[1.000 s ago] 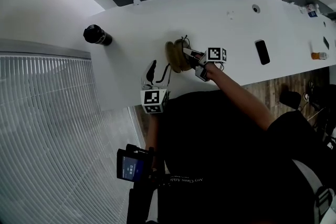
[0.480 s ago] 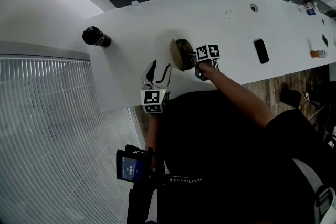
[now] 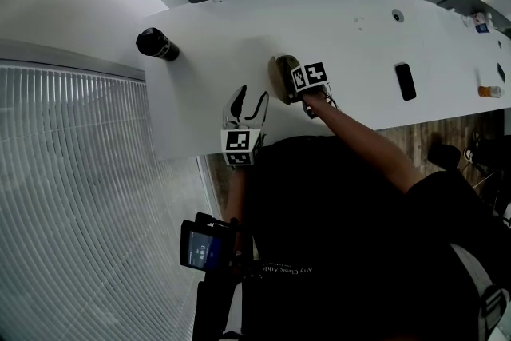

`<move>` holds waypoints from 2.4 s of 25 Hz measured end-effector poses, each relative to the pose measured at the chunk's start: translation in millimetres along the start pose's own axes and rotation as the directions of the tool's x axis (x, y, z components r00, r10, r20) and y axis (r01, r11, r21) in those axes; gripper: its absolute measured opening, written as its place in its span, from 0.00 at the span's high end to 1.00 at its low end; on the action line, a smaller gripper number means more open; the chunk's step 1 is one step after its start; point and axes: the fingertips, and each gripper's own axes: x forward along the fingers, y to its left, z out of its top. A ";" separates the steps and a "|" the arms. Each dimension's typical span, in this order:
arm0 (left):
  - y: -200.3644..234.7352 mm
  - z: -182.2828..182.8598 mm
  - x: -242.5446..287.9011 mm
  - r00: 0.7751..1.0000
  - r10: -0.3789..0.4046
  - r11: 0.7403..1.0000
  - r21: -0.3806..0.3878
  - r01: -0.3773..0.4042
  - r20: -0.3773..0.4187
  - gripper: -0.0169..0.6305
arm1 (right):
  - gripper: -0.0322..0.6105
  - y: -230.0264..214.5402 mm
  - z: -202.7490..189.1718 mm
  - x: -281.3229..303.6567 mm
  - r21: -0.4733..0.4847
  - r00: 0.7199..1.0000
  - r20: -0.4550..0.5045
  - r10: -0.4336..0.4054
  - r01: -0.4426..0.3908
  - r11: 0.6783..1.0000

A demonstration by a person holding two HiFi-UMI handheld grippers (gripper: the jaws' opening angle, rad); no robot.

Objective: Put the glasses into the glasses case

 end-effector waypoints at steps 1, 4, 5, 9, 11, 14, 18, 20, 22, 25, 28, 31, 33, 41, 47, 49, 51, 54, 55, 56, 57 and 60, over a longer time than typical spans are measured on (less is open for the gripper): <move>0.9 -0.4 -0.4 1.000 0.003 1.000 -0.002 -0.003 -0.001 0.61 | 0.82 -0.1 -0.6 1.1 -0.061 0.999 -0.024 -0.040 0.038 0.997; 1.6 -0.4 -0.8 1.000 0.004 1.000 -0.004 -0.004 0.000 0.60 | 0.81 -1.1 1.1 2.3 -0.177 0.990 -0.044 -0.135 0.125 0.976; 1.3 -0.3 -0.7 1.000 0.004 1.000 -0.004 -0.004 0.000 0.60 | 0.80 -0.8 1.7 2.4 -0.178 0.989 -0.043 -0.141 0.131 0.975; 2.2 -0.8 -1.7 1.000 0.007 1.000 -0.007 -0.007 -0.003 0.60 | 0.77 1.4 0.7 1.6 -0.143 0.993 -0.037 -0.113 0.106 0.984; 3.3 -2.1 -1.5 1.000 0.008 1.000 -0.012 -0.008 -0.008 0.60 | 0.77 0.4 1.9 -1.9 -0.111 0.995 -0.019 -0.094 0.091 0.990; 5.0 -6.0 0.0 1.000 0.003 1.000 -0.021 -0.003 -0.014 0.61 | 0.77 2.3 5.1 -8.8 -0.073 0.998 0.014 -0.056 0.057 0.996; 4.1 -11.5 2.9 1.000 -0.003 0.999 -0.033 0.002 -0.029 0.60 | 0.77 8.5 10.3 -20.7 -0.056 0.998 0.056 -0.008 0.011 0.998; 2.9 -10.2 4.0 0.999 -0.004 0.999 -0.045 0.003 -0.033 0.60 | 0.77 12.0 12.7 -25.3 -0.058 0.998 0.068 0.007 -0.003 0.998; 0.0 -8.0 7.4 0.999 -0.012 0.999 -0.050 0.011 -0.031 0.61 | 0.77 12.7 16.1 -30.2 -0.054 0.996 0.083 0.019 -0.014 0.998; -4.6 -10.0 12.5 0.998 -0.030 0.998 -0.048 0.028 -0.046 0.60 | 0.77 10.7 23.2 -42.2 -0.017 0.991 0.132 0.036 -0.034 0.999; -1.7 -23.0 9.5 0.996 -0.035 0.998 -0.050 0.031 -0.078 0.60 | 0.78 18.1 24.9 -51.5 0.016 0.983 0.169 0.075 -0.079 0.997; 3.2 -26.2 9.2 0.996 -0.022 0.997 -0.080 0.015 -0.092 0.60 | 0.78 20.9 29.2 -63.9 0.045 0.971 0.215 0.109 -0.122 0.992; 6.4 -30.4 9.6 0.995 -0.014 0.995 -0.097 0.004 -0.103 0.60 | 0.78 20.0 36.2 -74.5 0.044 0.955 0.264 0.136 -0.153 0.987; 29.0 -70.7 25.1 0.988 -0.005 0.969 -0.244 -0.033 -0.154 0.60 | 0.79 -24.6 28.6 -77.5 0.069 0.944 0.320 0.083 -0.111 0.991; 39.9 -88.4 44.1 0.984 -0.011 0.935 -0.352 -0.053 -0.178 0.61 | 0.79 -29.0 16.9 -59.8 0.047 0.957 0.281 0.071 -0.088 0.995; 37.6 -92.8 49.8 0.982 -0.028 0.931 -0.363 -0.044 -0.189 0.61 | 0.80 -29.2 15.0 -56.1 0.035 0.960 0.272 0.066 -0.079 0.996; 33.0 -96.7 55.1 0.978 -0.050 0.928 -0.370 -0.029 -0.203 0.61 | 0.80 -32.3 15.3 -55.4 0.035 0.959 0.278 0.056 -0.068 0.997; 28.5 -101.6 59.4 0.974 -0.075 0.924 -0.382 -0.013 -0.214 0.62 | 0.82 -41.1 19.1 -59.1 0.053 0.952 0.305 0.025 -0.044 0.998; 28.4 -103.4 60.4 0.973 -0.078 0.923 -0.385 -0.012 -0.217 0.62 | 0.83 -43.0 19.3 -58.8 0.053 0.953 0.303 0.022 -0.040 0.998; 28.4 -105.2 61.4 0.972 -0.081 0.921 -0.390 -0.012 -0.220 0.63 | 0.83 -43.0 18.2 -56.5 0.046 0.957 0.290 0.027 -0.042 0.998; 28.1 -106.6 62.2 0.972 -0.084 0.919 -0.395 -0.010 -0.221 0.64 | 0.83 -41.2 15.8 -53.0 0.031 0.962 0.270 0.037 -0.048 0.998; 23.3 -106.1 63.6 0.972 -0.110 0.916 -0.401 0.017 -0.210 0.71 | 0.89 -36.6 6.4 -43.0 -0.007 0.975 0.218 0.047 -0.047 0.999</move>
